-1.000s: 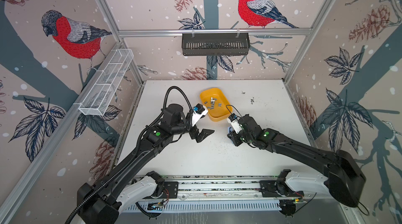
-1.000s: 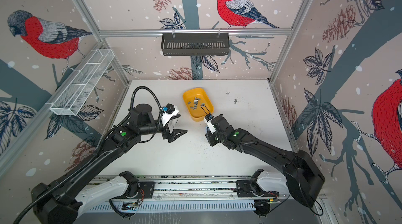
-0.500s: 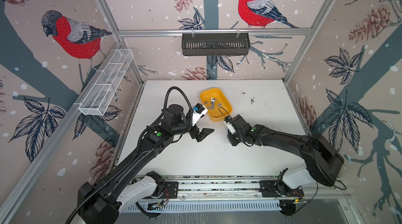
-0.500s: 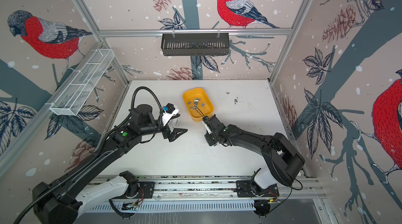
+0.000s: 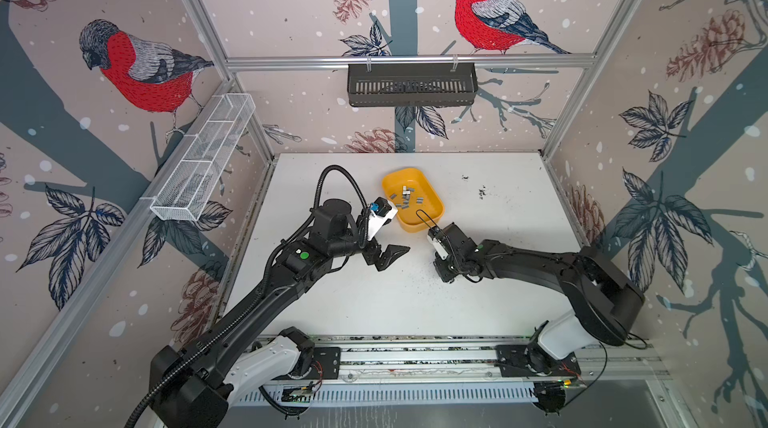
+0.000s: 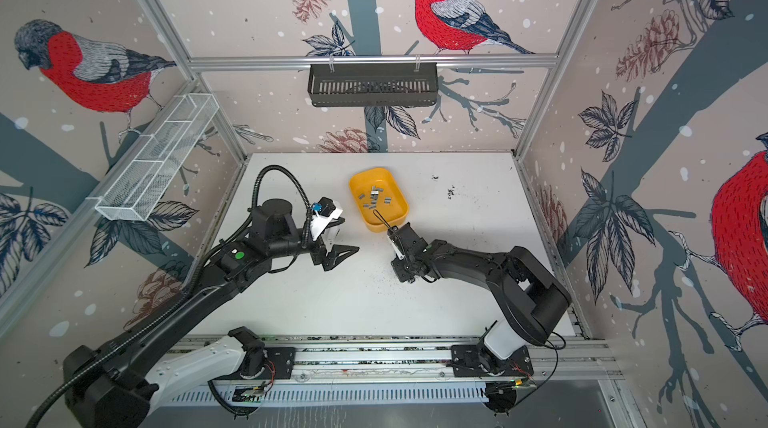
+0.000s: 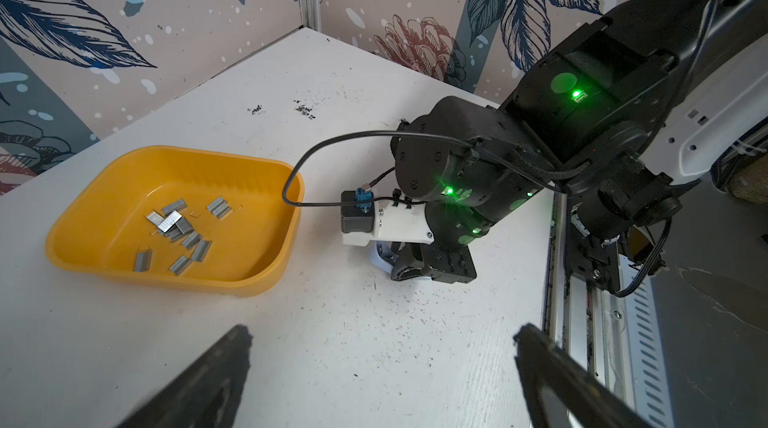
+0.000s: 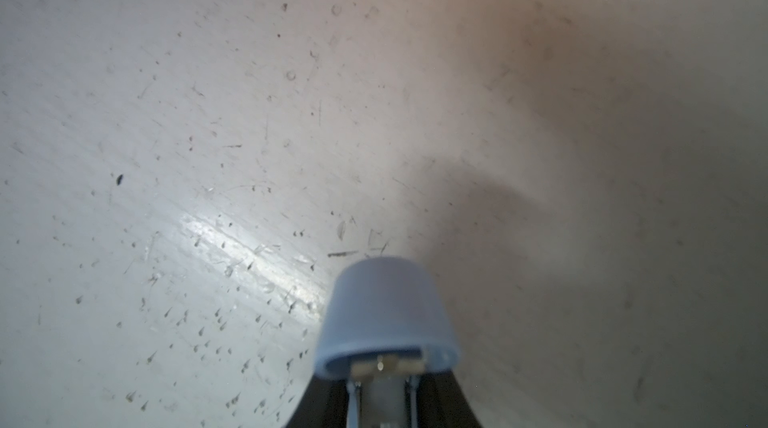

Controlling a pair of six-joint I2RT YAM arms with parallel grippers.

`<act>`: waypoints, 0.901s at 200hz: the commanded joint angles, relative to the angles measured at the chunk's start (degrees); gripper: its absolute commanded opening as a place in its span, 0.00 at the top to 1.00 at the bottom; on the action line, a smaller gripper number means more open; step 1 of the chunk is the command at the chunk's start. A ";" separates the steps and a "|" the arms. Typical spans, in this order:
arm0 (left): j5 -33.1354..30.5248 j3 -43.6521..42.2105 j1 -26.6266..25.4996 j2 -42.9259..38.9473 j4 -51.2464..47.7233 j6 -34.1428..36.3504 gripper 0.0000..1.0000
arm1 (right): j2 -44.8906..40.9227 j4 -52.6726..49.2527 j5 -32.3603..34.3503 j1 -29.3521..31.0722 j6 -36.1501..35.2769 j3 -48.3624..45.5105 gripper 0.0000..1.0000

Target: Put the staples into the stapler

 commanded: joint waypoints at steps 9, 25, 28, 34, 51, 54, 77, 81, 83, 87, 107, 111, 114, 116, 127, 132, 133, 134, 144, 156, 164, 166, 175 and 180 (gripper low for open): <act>0.53 0.43 0.08 0.26 0.87 -0.35 0.01 | 0.74 0.68 0.78 0.37 -0.29 0.11 0.80; 0.44 0.28 0.11 0.12 0.98 -0.30 0.01 | 1.13 0.69 0.87 0.56 -0.26 0.18 0.77; 0.43 0.29 0.11 0.10 0.98 -0.33 0.01 | 1.23 0.69 0.92 0.63 -0.21 0.19 0.77; 0.27 0.18 0.10 0.12 1.02 -0.36 0.01 | 1.33 0.74 0.96 0.72 -0.22 0.30 0.75; -0.04 0.24 0.11 0.02 1.07 -0.33 0.01 | 1.41 0.73 1.30 0.87 -0.28 0.43 0.70; -0.08 0.23 0.13 -0.01 1.06 -0.36 0.01 | 1.37 0.77 1.39 0.98 -0.26 0.44 0.69; 0.08 0.25 0.12 0.12 1.11 -0.29 0.01 | 0.93 1.01 1.58 1.06 -0.03 0.31 0.64; 0.24 0.25 0.16 0.12 1.07 -0.26 0.01 | 0.82 1.11 1.58 1.10 0.05 0.21 0.63; 0.35 0.25 0.10 0.12 1.06 -0.27 0.01 | 0.77 1.12 1.58 1.04 0.03 0.21 0.62; 0.42 0.11 0.09 0.05 1.17 -0.27 0.01 | 0.49 1.16 1.58 1.09 0.10 0.16 0.61; 0.15 0.07 0.15 0.01 1.26 -0.27 0.01 | -0.85 1.36 1.66 1.15 0.38 -0.08 0.54; 0.15 0.01 0.09 0.03 1.29 -0.25 0.01 | -1.24 1.43 1.66 1.19 0.52 -0.23 0.53; 0.04 0.07 0.15 0.11 1.26 -0.27 0.01 | -1.61 1.44 1.62 1.19 0.63 -0.31 0.52; 0.06 0.01 0.10 0.12 1.27 -0.21 0.01 | -1.92 1.54 1.59 1.15 0.66 -0.38 0.51; -0.25 -0.01 0.12 0.21 1.29 -0.33 0.01 | -3.56 1.51 1.57 1.14 1.05 -0.78 0.48; -0.43 -0.01 0.08 0.30 1.32 -0.31 0.01 | -4.44 1.61 1.57 1.18 1.24 -0.93 0.46; -0.43 -0.01 0.08 0.30 1.37 -0.34 0.01 | -4.54 1.63 1.58 1.19 1.27 -0.99 0.46; -0.48 -0.01 0.12 0.30 1.35 -0.35 0.01 | -4.76 1.60 1.58 1.19 1.32 -1.02 0.46; -0.96 0.06 0.16 0.55 1.41 -0.66 0.01 | -6.90 1.86 1.58 1.18 1.92 -1.68 0.43; -1.73 -0.14 0.08 0.87 1.50 -0.93 0.01 | -9.79 2.38 1.66 1.09 2.87 -2.55 0.41; -2.58 -0.18 0.16 1.15 1.72 -1.30 0.01 | -11.97 2.93 1.43 1.11 3.66 -3.29 0.40; -2.75 -0.19 0.17 1.28 1.80 -1.47 0.01 | -12.60 3.03 1.36 1.11 3.84 -3.55 0.40; -4.48 -0.20 0.04 1.75 2.07 -2.35 0.01 | -15.39 3.98 1.07 1.10 4.83 -4.76 0.39; -5.53 -0.27 0.14 2.11 2.20 -3.05 0.01 | -17.07 4.57 0.84 1.09 5.38 -5.44 0.39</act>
